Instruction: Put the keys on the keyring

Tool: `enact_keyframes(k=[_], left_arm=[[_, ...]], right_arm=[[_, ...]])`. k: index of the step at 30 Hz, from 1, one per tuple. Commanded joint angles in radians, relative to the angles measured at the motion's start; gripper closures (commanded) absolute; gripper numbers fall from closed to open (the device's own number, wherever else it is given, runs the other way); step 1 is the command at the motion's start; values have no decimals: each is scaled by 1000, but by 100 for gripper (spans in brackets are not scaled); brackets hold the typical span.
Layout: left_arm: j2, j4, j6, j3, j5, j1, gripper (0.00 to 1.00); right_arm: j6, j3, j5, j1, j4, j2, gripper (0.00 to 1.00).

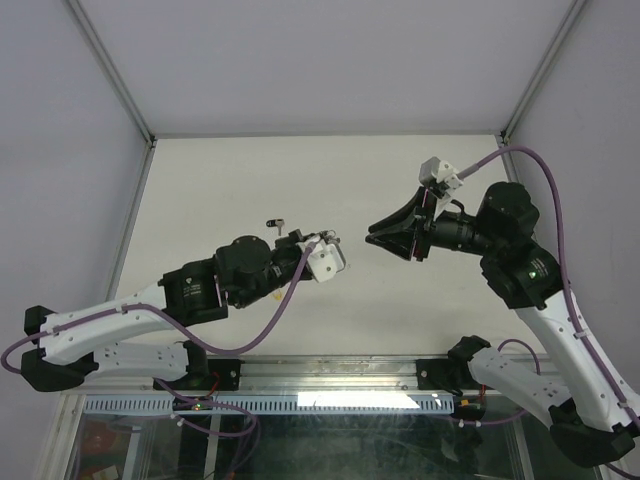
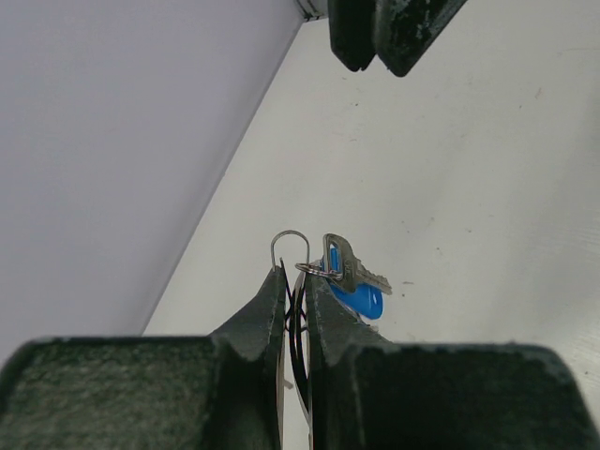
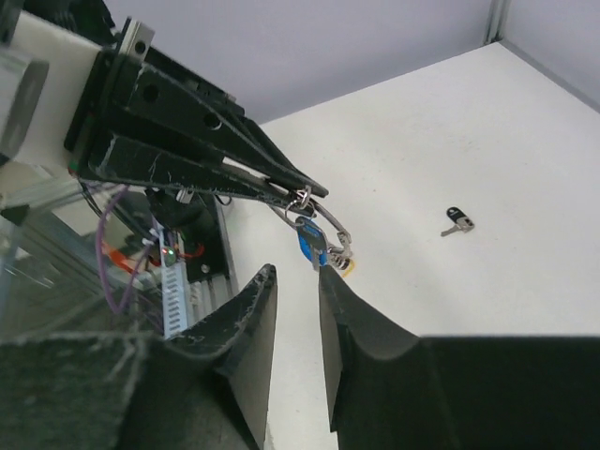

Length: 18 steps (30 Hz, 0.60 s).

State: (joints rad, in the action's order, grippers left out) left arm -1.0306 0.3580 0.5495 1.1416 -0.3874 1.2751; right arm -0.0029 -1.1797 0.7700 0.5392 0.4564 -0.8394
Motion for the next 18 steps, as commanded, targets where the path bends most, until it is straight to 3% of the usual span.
enact_keyframes(k=[1,5,8,18], left_arm=[[89,-177,47,-49,44,0,100],[103,-213,47,-67,52,1,100],[97,-213,46,-62,64,0,100],[59,-215,46,-38,92,-1,100]], right_arm=[[266,21,-42,2,-190,-4,71],[410,29,-35,2,-248,-30,60],[474,28,-35,2,-268,-53,57],[521,45,-122,89,-308,-93,56]])
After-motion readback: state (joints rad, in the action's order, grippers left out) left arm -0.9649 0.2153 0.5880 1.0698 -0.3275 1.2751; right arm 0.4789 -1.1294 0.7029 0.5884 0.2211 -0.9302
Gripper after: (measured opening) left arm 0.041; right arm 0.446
